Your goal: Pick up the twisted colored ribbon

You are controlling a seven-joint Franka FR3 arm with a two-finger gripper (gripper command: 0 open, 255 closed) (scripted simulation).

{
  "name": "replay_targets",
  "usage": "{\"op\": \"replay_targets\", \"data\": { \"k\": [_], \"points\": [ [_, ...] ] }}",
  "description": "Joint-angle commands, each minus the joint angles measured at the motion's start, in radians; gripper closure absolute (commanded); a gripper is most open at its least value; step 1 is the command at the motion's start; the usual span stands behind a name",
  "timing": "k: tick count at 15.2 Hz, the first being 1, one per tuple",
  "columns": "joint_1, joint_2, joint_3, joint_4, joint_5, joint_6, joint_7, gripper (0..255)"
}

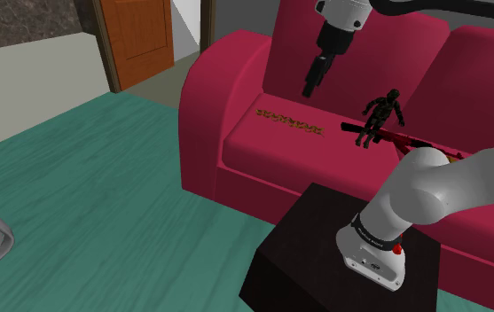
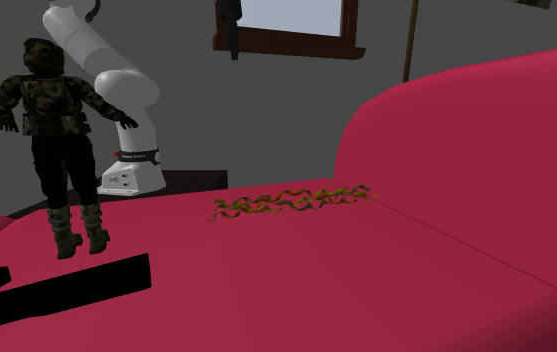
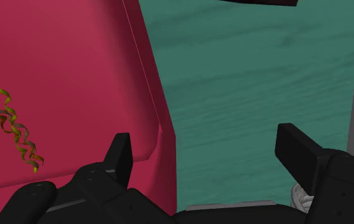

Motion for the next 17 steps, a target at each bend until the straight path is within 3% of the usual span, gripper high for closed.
{"op": "replay_targets", "data": {
  "k": [1,9,17],
  "points": [
    [0.0,0.0,0.0,0.0,0.0,0.0,0.0,0],
    [-0.051,0.107,-0.123,-0.094,-0.076,0.201,-0.137,0],
    [-0.094,0.299,-0.249,-0.105,-0.122,0.408,-0.275,0]
  ]
}}
